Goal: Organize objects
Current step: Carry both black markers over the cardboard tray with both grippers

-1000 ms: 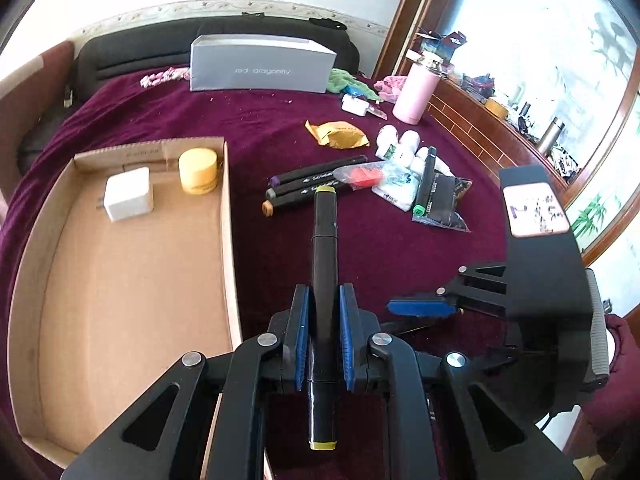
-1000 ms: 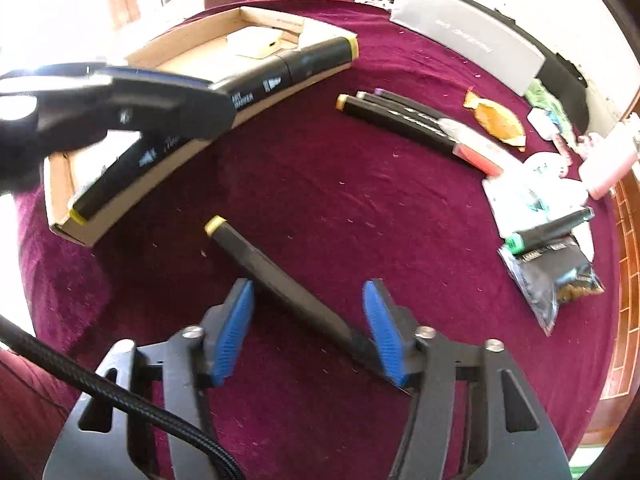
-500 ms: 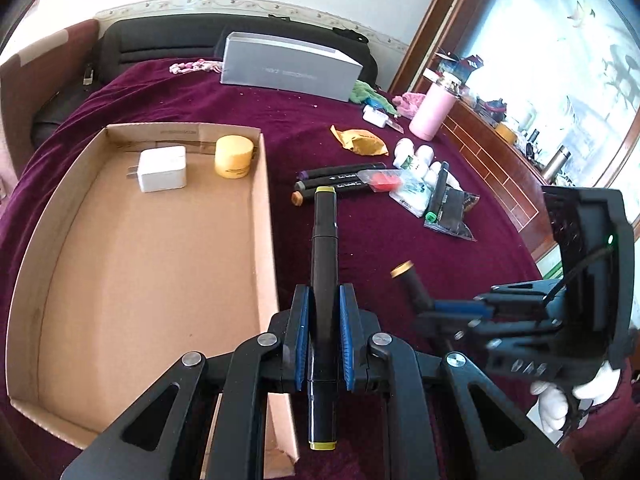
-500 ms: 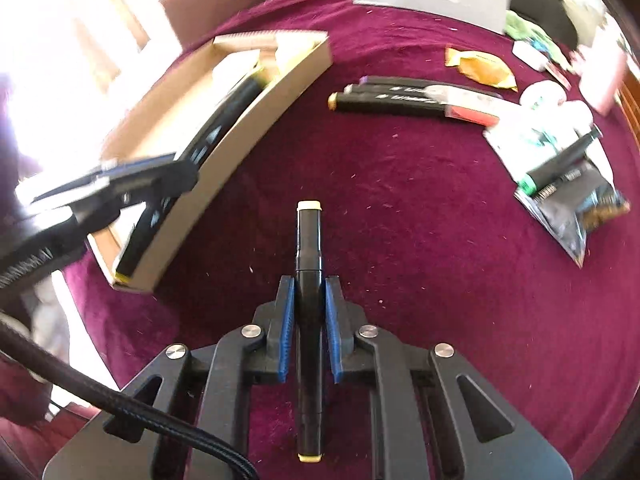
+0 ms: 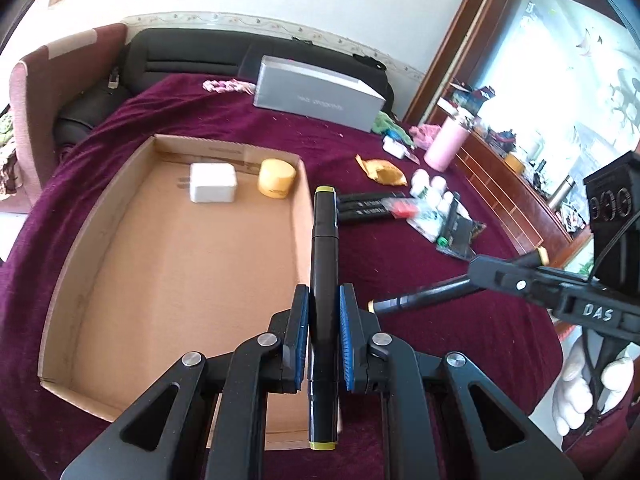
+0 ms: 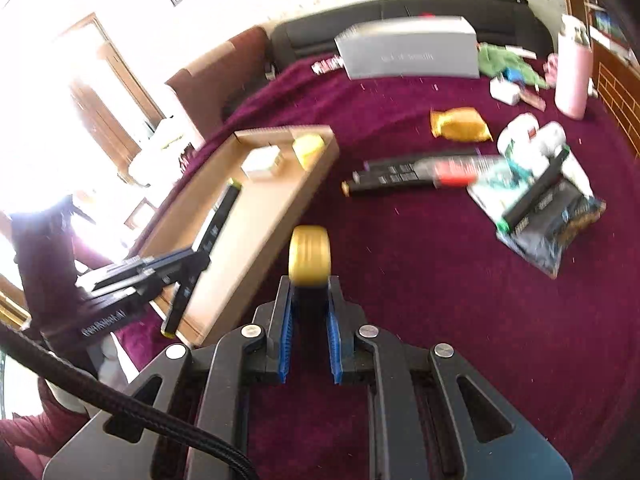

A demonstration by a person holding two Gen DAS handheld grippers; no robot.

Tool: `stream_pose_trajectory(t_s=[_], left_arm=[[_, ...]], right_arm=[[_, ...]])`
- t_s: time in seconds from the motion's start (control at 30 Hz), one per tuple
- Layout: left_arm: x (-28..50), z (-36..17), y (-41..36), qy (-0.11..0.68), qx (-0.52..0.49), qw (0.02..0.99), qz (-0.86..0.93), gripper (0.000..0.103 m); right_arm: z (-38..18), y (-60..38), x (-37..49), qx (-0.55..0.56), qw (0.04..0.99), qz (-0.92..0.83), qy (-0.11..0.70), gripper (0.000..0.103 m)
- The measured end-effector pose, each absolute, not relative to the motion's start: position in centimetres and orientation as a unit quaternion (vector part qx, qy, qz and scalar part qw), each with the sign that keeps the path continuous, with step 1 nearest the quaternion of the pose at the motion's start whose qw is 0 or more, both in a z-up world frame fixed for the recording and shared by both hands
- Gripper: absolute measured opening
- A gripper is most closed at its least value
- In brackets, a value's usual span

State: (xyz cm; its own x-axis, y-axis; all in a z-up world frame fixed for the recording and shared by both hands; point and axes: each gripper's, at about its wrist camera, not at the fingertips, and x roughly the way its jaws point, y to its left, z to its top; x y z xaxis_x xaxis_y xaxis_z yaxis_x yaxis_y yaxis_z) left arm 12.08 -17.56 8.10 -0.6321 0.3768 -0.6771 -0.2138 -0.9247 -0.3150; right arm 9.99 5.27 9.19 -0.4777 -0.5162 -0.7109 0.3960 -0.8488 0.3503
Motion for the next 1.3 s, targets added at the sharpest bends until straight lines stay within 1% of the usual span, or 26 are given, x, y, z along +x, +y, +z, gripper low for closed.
stream_pose_trajectory(t_s=[0.17, 0.37, 0.57, 0.7, 0.8, 0.9, 1.3], left_arm=[[11.3, 9.1, -19.8, -0.097, -0.382, 0.14, 0.908, 0.012], [9.3, 9.9, -23.1, -0.09, -0.371, 0.101, 0.919, 0.012], [6.1, 9.5, -24.9, -0.068, -0.377, 0.067, 0.921, 0.012], [2.9, 8.4, -25.2, -0.055, -0.398, 0.057, 0.914, 0.012], [0.9, 7.5, -24.9, -0.043, -0.413, 0.055, 0.908, 0.012], [-1.0, 6.6, -25.2, -0.053, -0.429, 0.058, 0.9, 0.012], [-5.3, 3.5, -25.1, -0.034, -0.471, 0.03, 0.881, 0.011]], right_arm=[[11.3, 2.8, 9.3, 0.417, 0.286, -0.86, -0.063, 0.013], [12.3, -1.3, 7.9, 0.415, 0.315, -0.852, -0.047, 0.013], [10.4, -5.4, 5.1, 0.443, 0.323, -0.835, -0.033, 0.013], [8.7, -6.8, 2.6, 0.464, 0.313, -0.828, -0.043, 0.013], [7.9, -7.6, 0.6, 0.473, 0.298, -0.828, -0.046, 0.013], [7.2, -8.1, -1.4, 0.485, 0.287, -0.825, -0.055, 0.013], [3.7, -9.2, -7.4, 0.528, 0.244, -0.81, -0.072, 0.013]])
